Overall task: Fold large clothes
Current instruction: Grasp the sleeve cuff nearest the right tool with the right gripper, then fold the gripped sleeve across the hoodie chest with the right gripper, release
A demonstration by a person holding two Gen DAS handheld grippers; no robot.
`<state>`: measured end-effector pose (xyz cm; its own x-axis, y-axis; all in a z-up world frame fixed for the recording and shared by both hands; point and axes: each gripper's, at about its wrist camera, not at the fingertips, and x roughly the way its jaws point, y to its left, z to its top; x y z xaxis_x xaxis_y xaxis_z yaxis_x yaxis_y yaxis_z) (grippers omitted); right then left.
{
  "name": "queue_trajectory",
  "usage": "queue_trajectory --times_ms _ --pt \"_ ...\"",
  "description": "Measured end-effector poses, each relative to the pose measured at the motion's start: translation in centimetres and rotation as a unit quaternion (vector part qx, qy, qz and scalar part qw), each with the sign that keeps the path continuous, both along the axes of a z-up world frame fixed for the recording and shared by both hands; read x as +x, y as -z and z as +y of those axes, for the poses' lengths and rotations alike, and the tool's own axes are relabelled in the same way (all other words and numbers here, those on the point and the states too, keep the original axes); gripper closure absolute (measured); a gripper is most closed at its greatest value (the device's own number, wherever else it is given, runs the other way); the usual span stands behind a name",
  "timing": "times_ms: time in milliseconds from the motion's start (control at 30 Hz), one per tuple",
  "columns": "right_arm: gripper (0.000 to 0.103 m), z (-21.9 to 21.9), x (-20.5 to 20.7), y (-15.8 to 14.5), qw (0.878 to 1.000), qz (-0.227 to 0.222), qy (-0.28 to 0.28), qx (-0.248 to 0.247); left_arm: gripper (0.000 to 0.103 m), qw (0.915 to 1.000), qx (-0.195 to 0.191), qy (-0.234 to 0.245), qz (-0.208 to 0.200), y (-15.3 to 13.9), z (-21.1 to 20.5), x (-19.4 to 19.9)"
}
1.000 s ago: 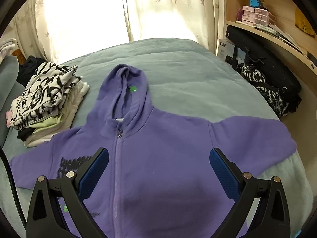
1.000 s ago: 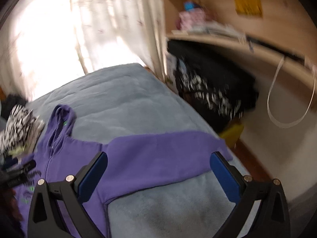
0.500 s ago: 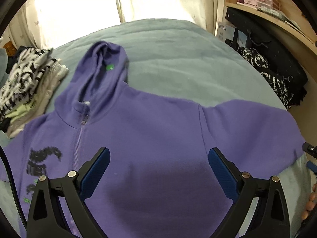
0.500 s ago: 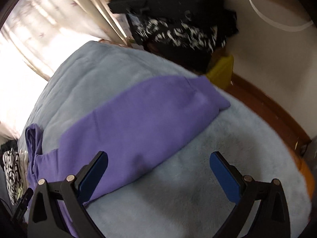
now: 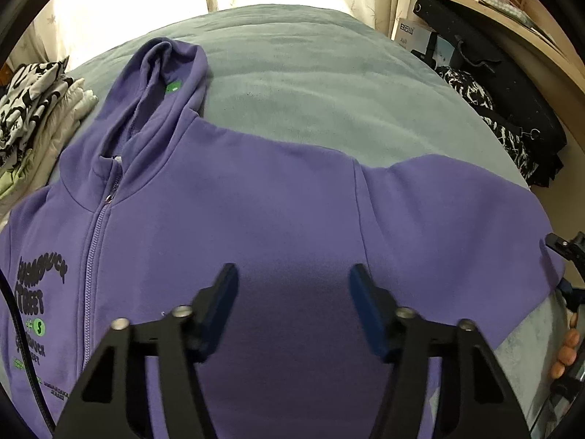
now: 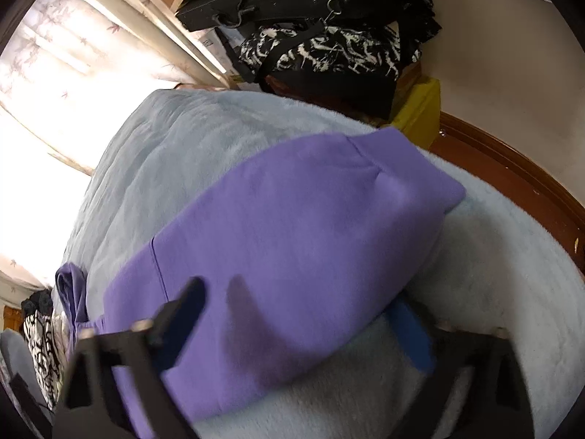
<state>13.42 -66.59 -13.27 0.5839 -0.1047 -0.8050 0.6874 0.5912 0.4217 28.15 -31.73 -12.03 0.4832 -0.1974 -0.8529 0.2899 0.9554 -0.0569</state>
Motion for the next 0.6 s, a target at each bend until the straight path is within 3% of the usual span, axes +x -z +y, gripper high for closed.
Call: queue_trajectory --times_ms 33,67,100,233,367,500,600 --pt "0.043 -0.1 0.1 -0.1 1.000 0.001 0.003 -0.002 0.053 1.0000 0.000 0.000 -0.001 -0.1 0.2 0.0" --pt "0.066 -0.2 0.2 -0.4 1.000 0.006 0.008 -0.008 0.054 1.0000 -0.001 -0.002 -0.004 -0.3 0.4 0.0" --pt "0.083 -0.3 0.3 -0.6 1.000 0.007 0.010 -0.010 0.055 1.0000 -0.005 -0.004 -0.007 -0.6 0.7 0.0" --pt "0.090 0.8 -0.2 -3.3 0.999 -0.034 0.009 -0.022 0.055 0.9993 -0.027 -0.009 -0.025 -2.4 2.8 -0.2" --pt "0.091 6.2 0.7 -9.2 0.991 -0.091 -0.061 -0.080 0.055 0.9984 -0.019 -0.009 -0.052 -4.2 5.4 -0.7" --pt "0.091 13.7 2.2 -14.5 0.971 -0.140 -0.159 -0.115 0.042 0.9978 -0.031 -0.022 -0.054 -6.0 9.2 -1.1" --pt "0.091 19.6 3.6 -16.2 0.954 -0.151 -0.225 -0.129 0.042 0.9958 -0.045 -0.050 -0.061 -6.9 12.4 -1.3"
